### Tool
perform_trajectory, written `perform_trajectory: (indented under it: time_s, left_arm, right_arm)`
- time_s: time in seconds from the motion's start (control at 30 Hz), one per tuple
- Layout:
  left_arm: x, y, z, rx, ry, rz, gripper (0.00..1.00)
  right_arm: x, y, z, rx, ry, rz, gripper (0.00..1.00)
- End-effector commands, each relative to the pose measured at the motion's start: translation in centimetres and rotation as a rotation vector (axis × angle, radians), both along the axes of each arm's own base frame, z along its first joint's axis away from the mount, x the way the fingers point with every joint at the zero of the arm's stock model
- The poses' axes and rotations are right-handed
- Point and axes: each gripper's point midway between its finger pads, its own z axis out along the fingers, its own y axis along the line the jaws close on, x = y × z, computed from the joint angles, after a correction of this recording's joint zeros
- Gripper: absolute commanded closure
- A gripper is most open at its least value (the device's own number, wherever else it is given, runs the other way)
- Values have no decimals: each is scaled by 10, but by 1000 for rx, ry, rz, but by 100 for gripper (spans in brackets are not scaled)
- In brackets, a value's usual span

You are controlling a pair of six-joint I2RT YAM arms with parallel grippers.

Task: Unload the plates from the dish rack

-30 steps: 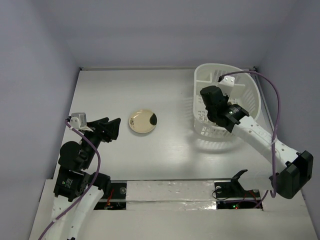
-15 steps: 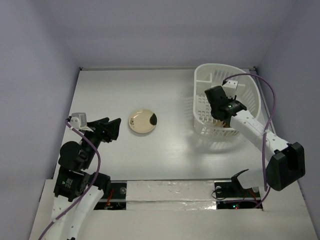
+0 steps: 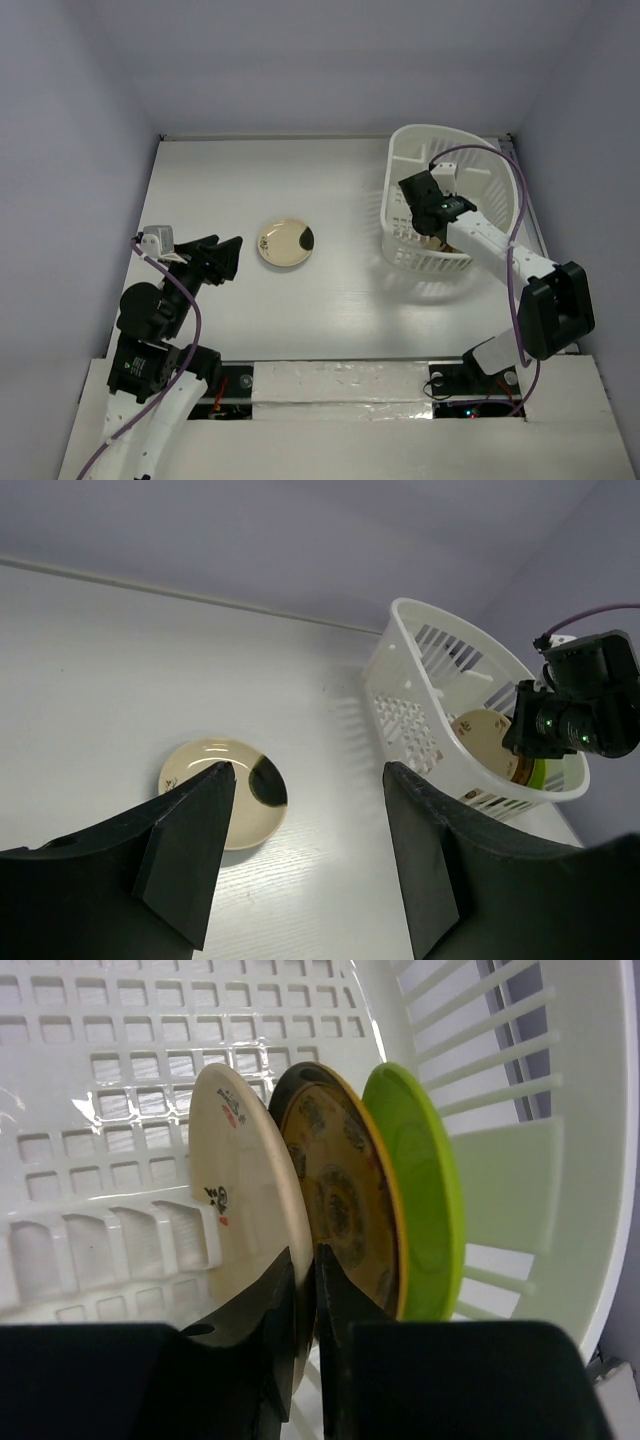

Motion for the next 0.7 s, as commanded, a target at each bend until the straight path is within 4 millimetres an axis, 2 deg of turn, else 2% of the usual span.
perform_trajectory:
  time_s: [0.0, 0.1, 0.33, 0.5, 0.67]
  left_arm:
    - [1, -3, 7, -10, -33, -13, 42]
    - [1, -4, 6, -9, -32, -18, 42]
    - [1, -4, 6, -8, -29, -19, 42]
    - [2, -4, 6, -9, -30, -19, 42]
    - [1, -3, 7, -10, -33, -16, 42]
  right_arm:
    - [15, -1, 32, -16, -88, -8, 86]
    - [14, -2, 39, -21, -99, 1, 87]
    - [13, -4, 43, -57, -73, 33, 100]
    - [13, -2, 49, -80, -71, 63, 100]
    - [12, 0, 64, -122, -76, 86, 100]
